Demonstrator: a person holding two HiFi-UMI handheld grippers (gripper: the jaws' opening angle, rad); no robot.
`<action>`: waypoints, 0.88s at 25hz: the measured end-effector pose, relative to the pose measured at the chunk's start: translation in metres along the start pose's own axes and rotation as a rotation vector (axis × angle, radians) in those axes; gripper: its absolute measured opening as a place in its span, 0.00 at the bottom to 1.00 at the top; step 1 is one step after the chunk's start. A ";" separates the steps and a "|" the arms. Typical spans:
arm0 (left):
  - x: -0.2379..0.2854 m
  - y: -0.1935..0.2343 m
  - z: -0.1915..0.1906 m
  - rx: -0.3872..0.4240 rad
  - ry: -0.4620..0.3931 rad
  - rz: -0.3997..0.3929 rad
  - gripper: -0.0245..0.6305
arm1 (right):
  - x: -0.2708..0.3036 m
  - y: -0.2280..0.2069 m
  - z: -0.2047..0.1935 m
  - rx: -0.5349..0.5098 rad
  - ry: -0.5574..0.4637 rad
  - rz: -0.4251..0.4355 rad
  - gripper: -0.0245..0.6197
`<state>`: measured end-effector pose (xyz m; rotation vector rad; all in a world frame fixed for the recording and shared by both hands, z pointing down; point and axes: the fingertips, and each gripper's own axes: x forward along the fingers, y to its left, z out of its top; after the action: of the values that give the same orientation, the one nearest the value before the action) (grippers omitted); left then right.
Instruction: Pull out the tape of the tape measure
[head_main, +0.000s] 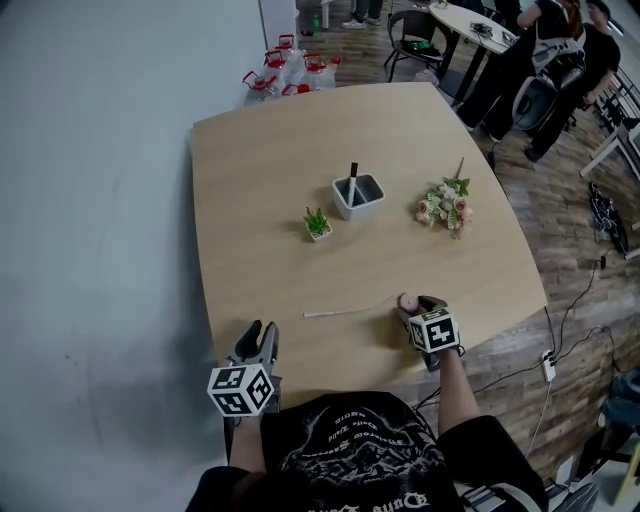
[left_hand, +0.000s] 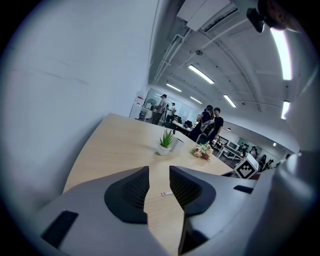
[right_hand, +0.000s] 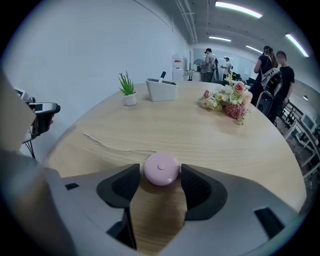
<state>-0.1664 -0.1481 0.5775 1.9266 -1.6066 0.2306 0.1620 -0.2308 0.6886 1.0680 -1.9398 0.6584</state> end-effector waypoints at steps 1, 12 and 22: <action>0.000 -0.001 -0.002 0.003 0.008 -0.005 0.23 | -0.001 0.001 0.000 0.007 -0.002 -0.004 0.46; 0.004 -0.030 0.015 0.063 -0.073 -0.064 0.26 | -0.071 0.010 0.049 0.001 -0.228 -0.097 0.48; -0.026 -0.070 0.061 0.250 -0.251 -0.160 0.26 | -0.169 0.037 0.090 -0.037 -0.521 -0.209 0.48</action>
<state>-0.1222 -0.1548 0.4915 2.3429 -1.6319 0.1321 0.1476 -0.2050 0.4959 1.5034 -2.2151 0.2373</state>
